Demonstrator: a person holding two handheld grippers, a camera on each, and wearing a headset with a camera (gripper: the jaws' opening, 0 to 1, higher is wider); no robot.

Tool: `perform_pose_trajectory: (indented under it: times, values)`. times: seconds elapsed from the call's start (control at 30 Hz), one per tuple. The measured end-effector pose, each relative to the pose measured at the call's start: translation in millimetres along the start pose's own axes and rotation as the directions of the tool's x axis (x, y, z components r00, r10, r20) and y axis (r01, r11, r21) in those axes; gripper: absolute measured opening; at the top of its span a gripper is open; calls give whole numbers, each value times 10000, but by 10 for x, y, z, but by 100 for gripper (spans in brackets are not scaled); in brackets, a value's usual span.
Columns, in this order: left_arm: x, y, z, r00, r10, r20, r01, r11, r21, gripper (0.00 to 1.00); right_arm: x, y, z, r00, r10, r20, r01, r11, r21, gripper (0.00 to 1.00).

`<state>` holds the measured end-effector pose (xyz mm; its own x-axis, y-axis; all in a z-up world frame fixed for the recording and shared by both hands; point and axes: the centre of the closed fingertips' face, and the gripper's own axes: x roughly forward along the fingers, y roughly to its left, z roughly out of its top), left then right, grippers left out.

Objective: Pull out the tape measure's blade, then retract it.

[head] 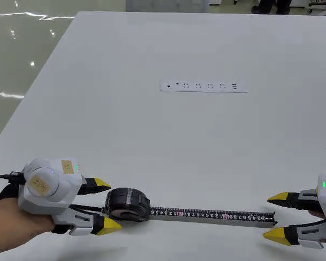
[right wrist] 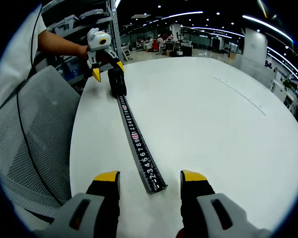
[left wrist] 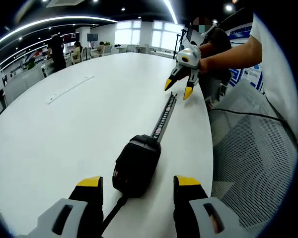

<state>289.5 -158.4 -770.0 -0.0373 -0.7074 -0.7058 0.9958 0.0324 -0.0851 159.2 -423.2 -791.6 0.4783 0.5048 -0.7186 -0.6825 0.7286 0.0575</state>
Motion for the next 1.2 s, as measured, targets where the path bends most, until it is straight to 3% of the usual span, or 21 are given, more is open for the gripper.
perform_pose_trajectory:
  times: [0.2, 0.27, 0.53, 0.83, 1.2]
  values:
    - [-39, -13, 22, 9996, 217, 171, -211, 9991, -367, 61, -22, -3, 10, 9998, -183, -69, 183, 9998, 0, 58]
    - [-51, -20, 19, 9993, 285, 227, -273, 9984, -501, 63, -34, -15, 39, 9997, -257, 63, 254, 9992, 320, 61]
    - [-133, -35, -52, 9963, 662, 543, -594, 9912, -1186, 69, -39, 24, 64, 9991, -418, 61, 414, 9980, 486, 69]
    - [-283, -62, -97, 9892, 1151, 908, -929, 9713, -2190, 77, -97, 97, 100, 9971, -744, 143, 727, 9930, 927, 78]
    - [-420, -122, -151, 9772, 1790, 1145, -1401, 9479, -2861, 87, -174, 170, 87, 9946, -1039, 52, 1023, 9861, 1310, 88]
